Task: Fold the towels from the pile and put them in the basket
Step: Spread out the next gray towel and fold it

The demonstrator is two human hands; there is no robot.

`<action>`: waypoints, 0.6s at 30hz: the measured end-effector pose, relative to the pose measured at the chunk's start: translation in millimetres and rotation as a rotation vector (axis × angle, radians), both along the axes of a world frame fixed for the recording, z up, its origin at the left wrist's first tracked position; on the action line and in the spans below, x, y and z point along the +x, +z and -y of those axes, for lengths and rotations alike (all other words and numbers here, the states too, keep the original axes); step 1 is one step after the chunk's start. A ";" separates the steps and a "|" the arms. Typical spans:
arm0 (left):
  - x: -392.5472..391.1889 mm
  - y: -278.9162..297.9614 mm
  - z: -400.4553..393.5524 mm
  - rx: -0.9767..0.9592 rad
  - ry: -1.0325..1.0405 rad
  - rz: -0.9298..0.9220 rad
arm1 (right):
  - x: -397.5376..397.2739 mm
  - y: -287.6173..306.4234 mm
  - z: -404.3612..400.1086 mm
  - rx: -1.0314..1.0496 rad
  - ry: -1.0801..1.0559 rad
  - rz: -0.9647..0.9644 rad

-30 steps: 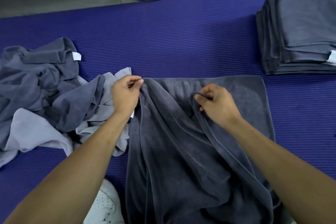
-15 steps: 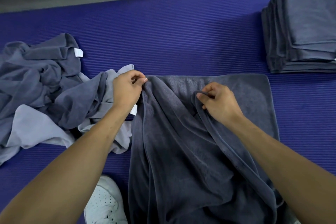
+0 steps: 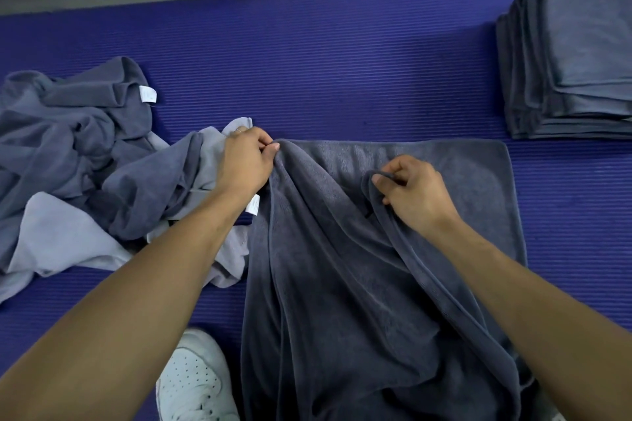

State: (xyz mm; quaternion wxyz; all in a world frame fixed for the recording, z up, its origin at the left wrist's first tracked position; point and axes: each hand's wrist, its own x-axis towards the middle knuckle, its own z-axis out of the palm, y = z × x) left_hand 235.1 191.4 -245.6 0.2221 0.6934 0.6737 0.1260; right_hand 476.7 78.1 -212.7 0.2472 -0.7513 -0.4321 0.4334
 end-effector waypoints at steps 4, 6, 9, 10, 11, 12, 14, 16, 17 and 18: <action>20.8 18.3 6.5 -0.132 0.034 0.091 | 9.3 4.2 4.7 -0.003 -0.014 -0.086; 44.5 27.9 18.4 -0.145 -0.046 0.129 | 20.4 10.4 8.1 -0.011 -0.048 -0.134; 87.4 36.1 40.8 -0.188 -0.155 0.249 | 47.6 19.6 14.4 0.020 -0.132 -0.036; 101.0 37.2 47.1 -0.217 -0.163 0.305 | 58.7 20.9 17.2 0.037 -0.169 0.032; 113.4 37.4 52.8 -0.241 -0.167 0.351 | 69.9 21.9 20.4 0.059 -0.212 0.101; 124.8 37.3 58.1 -0.256 -0.176 0.382 | 80.4 22.0 23.6 0.082 -0.259 0.164; 142.9 34.1 67.6 -0.285 -0.204 0.419 | 98.2 19.5 30.4 0.118 -0.358 0.251; 154.8 30.4 76.1 -0.316 -0.212 0.423 | 110.2 13.1 36.5 0.135 -0.434 0.286; 158.5 28.5 79.2 -0.327 -0.206 0.423 | 114.0 7.9 38.7 0.142 -0.449 0.294; 160.9 27.3 81.2 -0.330 -0.195 0.422 | 116.2 2.4 40.1 0.151 -0.449 0.306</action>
